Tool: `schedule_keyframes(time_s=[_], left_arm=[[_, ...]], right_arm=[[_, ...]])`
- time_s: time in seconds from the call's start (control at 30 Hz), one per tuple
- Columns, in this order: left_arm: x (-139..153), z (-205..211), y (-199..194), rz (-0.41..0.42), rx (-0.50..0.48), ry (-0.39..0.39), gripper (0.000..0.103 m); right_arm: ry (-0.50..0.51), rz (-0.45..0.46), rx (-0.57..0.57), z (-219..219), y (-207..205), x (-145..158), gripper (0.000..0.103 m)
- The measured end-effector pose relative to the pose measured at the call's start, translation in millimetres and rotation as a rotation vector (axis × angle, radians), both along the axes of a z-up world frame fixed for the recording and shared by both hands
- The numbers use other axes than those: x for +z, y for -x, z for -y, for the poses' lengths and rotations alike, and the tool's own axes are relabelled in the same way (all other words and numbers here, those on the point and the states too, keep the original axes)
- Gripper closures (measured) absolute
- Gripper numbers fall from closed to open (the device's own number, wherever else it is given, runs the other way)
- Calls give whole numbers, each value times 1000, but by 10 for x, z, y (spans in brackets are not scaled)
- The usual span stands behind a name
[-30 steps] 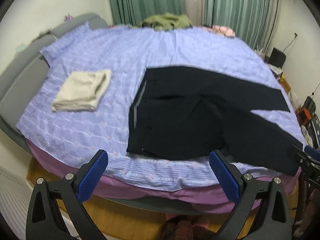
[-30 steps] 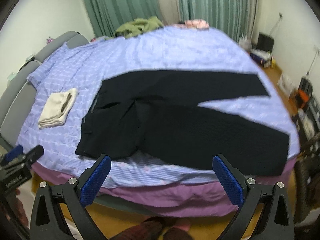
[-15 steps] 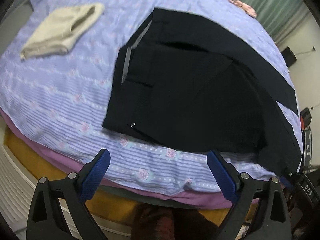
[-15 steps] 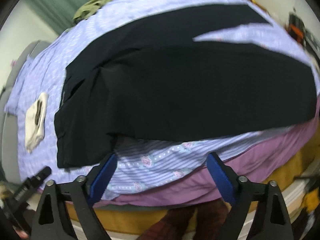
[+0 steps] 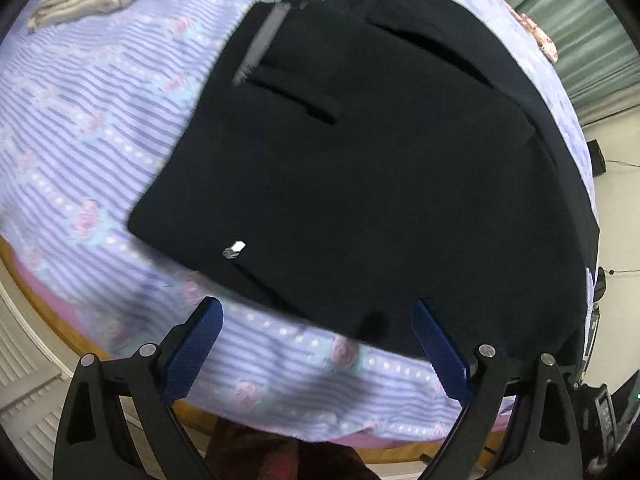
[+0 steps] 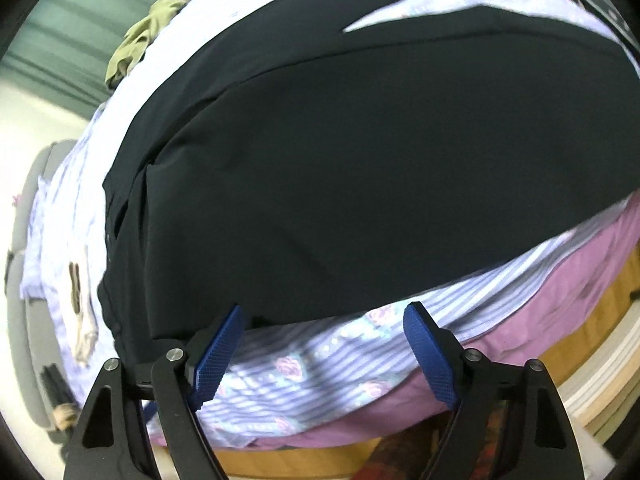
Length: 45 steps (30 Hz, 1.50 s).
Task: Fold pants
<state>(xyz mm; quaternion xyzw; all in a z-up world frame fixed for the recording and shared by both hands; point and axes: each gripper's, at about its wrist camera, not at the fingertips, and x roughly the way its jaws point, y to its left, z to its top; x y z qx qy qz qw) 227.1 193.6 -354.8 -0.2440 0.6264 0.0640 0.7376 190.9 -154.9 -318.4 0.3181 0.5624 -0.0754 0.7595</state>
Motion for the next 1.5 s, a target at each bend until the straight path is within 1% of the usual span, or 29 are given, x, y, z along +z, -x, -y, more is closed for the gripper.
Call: schedule_keyframes(time_s=[0.1, 0.23, 0.27, 0.3, 0.33, 0.37, 0.4, 0.43, 0.47, 0.5, 0.53, 0.57, 0.7, 0.73, 0.87, 1.0, 1.03, 1.1, 1.13, 1.17, 1.23, 1.3, 1.37, 1.43, 1.5], left_arm=[[-89, 13, -86, -8, 16, 4, 6], [-124, 69, -182, 1, -11, -19, 7], [-134, 71, -208, 1, -22, -27, 9], [-133, 70, -224, 1, -28, -36, 13], [-109, 72, -229, 5, -31, -49, 22], [-85, 75, -232, 10, -34, -57, 36], [-47, 57, -232, 14, -37, -65, 45], [-35, 49, -225, 15, -40, -65, 59], [-2, 34, -226, 20, -46, -53, 74], [47, 26, -236, 29, -56, -37, 80], [117, 19, -245, 39, -66, -32, 85], [179, 9, -248, 49, -72, -35, 88], [527, -16, -229, 120, -88, -47, 90], [644, -24, -203, 142, -94, -51, 90], [1078, -56, -175, 229, -142, -94, 91], [1448, -7, -193, 298, -144, -104, 92], [1583, 5, -221, 318, -138, -103, 93], [1744, 130, -252, 354, -132, -119, 93], [1823, 128, -274, 375, -124, -124, 94], [1908, 124, -315, 395, -116, -130, 94], [2011, 121, -399, 416, -102, -135, 95], [2048, 117, -497, 426, -84, -125, 95], [2065, 110, -607, 423, -76, -113, 96], [2109, 116, -729, 421, -51, -81, 96], [2161, 149, -912, 436, -33, -78, 96]], right_arm=[[-42, -6, -45, 11, -21, -128, 20], [-71, -20, -93, 59, -85, -295, 25], [-71, -21, -111, 82, -97, -326, 26], [-73, -27, -136, 110, -109, -361, 32], [-67, -34, -150, 125, -121, -379, 39], [-54, -36, -157, 133, -136, -378, 44], [-31, -37, -157, 137, -156, -367, 56], [6, -46, -148, 133, -176, -344, 69], [38, -54, -133, 125, -197, -315, 74], [72, -57, -115, 107, -225, -279, 84], [112, -55, -88, 84, -259, -223, 89], [138, -43, -69, 66, -284, -153, 91], [208, 33, -28, 4, -379, 255, 92], [236, 57, -18, -11, -414, 399, 92], [302, 128, 4, -31, -558, 810, 92], [322, 167, 13, -8, -728, 1079, 93], [329, 175, 16, 54, -728, 1129, 93], [334, 196, 20, 141, -711, 1234, 93], [336, 212, 24, 135, -771, 1317, 93], [340, 223, 28, 174, -734, 1387, 93], [368, 265, 46, 194, -756, 1543, 97], [403, 306, 68, 195, -825, 1700, 97], [433, 342, 95, 171, -999, 1856, 97], [449, 358, 122, 160, -1165, 1938, 97], [443, 372, 138, 179, -1263, 2004, 97]])
